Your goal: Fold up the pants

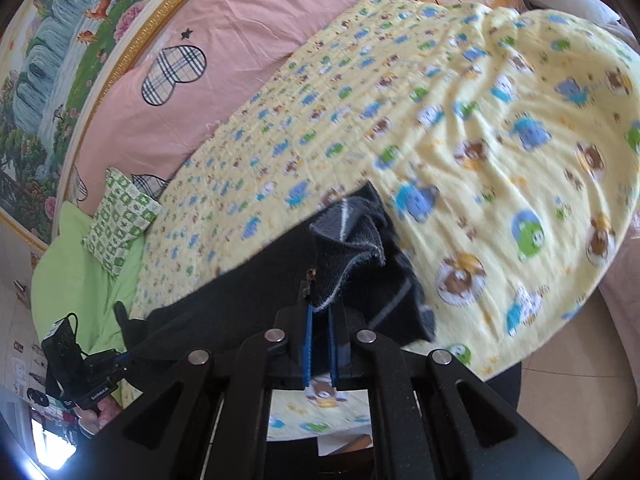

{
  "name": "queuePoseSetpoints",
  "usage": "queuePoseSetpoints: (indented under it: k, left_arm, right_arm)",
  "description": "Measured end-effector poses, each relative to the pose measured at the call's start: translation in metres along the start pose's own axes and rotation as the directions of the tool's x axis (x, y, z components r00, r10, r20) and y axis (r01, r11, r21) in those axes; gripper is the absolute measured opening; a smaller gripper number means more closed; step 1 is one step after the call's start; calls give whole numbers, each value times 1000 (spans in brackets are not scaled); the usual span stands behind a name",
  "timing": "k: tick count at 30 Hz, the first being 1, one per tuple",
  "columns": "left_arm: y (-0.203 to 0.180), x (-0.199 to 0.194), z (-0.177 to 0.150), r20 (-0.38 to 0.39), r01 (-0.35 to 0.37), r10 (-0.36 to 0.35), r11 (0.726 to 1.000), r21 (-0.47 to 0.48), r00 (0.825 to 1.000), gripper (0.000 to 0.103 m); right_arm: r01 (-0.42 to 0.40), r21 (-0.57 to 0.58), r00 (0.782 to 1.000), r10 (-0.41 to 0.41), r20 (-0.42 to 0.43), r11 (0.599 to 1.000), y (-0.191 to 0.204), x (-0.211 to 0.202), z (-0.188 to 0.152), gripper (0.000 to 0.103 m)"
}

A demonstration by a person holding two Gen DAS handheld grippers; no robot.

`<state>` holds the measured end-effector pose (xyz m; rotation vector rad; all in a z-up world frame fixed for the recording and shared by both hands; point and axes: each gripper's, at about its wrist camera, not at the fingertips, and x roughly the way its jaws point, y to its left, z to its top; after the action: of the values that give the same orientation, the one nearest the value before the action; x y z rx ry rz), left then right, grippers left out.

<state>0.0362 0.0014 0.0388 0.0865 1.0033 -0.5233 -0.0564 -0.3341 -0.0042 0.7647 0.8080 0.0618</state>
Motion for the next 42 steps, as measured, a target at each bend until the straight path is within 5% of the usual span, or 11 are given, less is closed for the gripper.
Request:
queuePoseSetpoints:
  k: [15, 24, 27, 31, 36, 42]
  left_arm:
    - [-13, -3, -15, -13, 25, -25, 1000, -6, 1000, 4]
    - [-10, 25, -32, -87, 34, -40, 997, -69, 995, 9]
    - [-7, 24, -35, -81, 38, -47, 994, -105, 996, 12]
    - [-4, 12, -40, -49, 34, -42, 988, -149, 998, 19]
    - [6, -11, -52, 6, 23, -22, 968, -250, 1000, 27]
    - [30, -36, -70, 54, -8, 32, 923, -385, 998, 27]
  right_arm:
    - [82, -78, 997, -82, 5, 994, 3, -11, -10, 7]
    - [184, -120, 982, -187, -15, 976, -11, 13, -24, 7]
    - [182, -115, 983, -184, -11, 977, -9, 7, -22, 18]
    - [213, -143, 976, -204, 75, 967, 4, -15, -20, 51]
    - [147, -216, 985, -123, 122, 965, 34, -22, -17, 52]
    - [8, -318, 1000, -3, 15, 948, 78, 15, -29, 52]
